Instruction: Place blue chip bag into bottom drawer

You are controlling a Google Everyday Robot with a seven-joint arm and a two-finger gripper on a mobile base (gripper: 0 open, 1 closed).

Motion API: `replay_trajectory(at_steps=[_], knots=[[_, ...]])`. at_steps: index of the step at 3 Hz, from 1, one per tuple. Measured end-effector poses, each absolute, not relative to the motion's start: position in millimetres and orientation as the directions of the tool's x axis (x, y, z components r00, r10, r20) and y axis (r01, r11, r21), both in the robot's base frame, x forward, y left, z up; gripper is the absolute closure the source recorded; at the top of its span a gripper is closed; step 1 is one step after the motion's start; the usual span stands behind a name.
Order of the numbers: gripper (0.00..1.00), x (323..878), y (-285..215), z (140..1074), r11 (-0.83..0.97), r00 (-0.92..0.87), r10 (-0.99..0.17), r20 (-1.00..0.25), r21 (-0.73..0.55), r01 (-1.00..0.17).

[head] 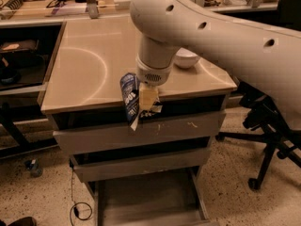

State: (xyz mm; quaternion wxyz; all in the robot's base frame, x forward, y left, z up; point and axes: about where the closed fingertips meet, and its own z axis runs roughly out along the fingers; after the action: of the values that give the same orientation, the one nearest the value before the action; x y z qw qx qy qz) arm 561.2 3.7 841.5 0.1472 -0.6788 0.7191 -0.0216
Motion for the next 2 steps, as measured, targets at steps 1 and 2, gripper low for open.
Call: replay_trajectory(at_steps=[1,2], knots=[[1.0,562.6,2.7,845.1,0.075,-0.03,-0.983,-0.181,-0.245,-0.967],[1.0,526.5,-12.9,834.9,0.129,-0.099,-0.982,-0.163,-0.189,-0.973]])
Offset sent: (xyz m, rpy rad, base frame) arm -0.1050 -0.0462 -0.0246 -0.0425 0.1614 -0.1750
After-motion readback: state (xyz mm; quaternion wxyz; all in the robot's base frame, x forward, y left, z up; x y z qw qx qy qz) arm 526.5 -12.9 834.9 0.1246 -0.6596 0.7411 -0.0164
